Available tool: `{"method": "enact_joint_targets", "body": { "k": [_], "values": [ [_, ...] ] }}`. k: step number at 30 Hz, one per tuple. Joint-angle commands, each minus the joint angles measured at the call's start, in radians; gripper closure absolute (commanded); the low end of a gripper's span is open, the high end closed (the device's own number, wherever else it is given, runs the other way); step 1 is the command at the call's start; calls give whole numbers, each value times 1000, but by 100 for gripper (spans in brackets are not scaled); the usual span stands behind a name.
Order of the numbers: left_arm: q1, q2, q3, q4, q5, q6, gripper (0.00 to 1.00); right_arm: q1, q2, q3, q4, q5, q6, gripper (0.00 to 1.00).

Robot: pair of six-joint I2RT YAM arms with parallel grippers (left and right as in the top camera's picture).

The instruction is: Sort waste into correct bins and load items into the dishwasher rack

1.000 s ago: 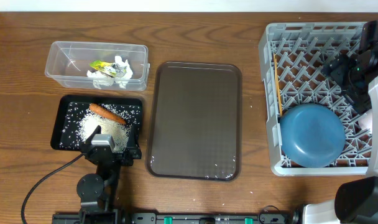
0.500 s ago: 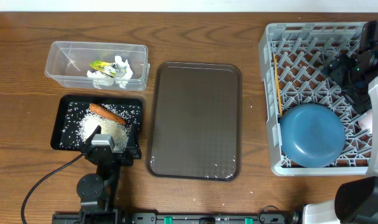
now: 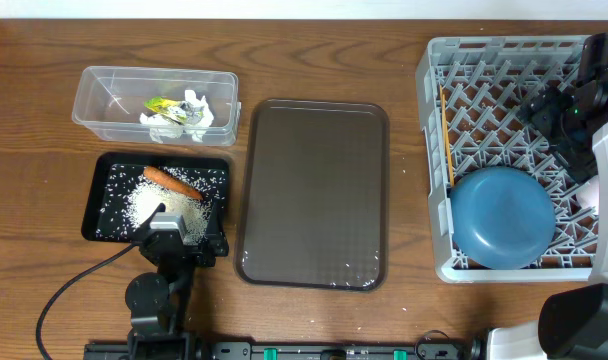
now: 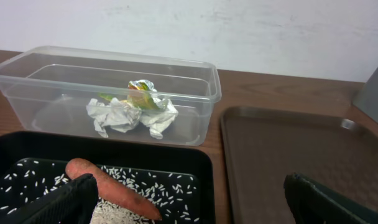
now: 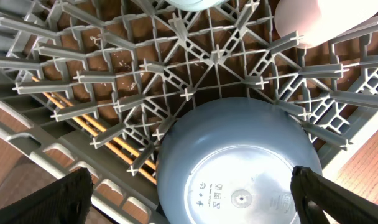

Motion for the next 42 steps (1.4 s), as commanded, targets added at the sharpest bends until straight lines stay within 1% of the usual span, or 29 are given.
{"method": "enact_joint_targets", "body": {
  "k": [1, 35, 36, 40, 42],
  "values": [
    [-6, 2, -18, -34, -8, 21, 2, -1, -5, 4, -1, 15, -10, 1],
    [-6, 2, -18, -34, -8, 21, 2, -2, -11, 4, -1, 25, -14, 1],
    [-6, 2, -18, -34, -8, 21, 2, -2, -16, 3, 6, 49, -13, 1],
    [-6, 2, -18, -34, -8, 21, 2, 6, -55, -19, 29, 41, -5, 1],
    [-6, 2, -18, -34, -8, 21, 2, 19, -109, -72, 93, 29, -2, 1]
  ]
}}
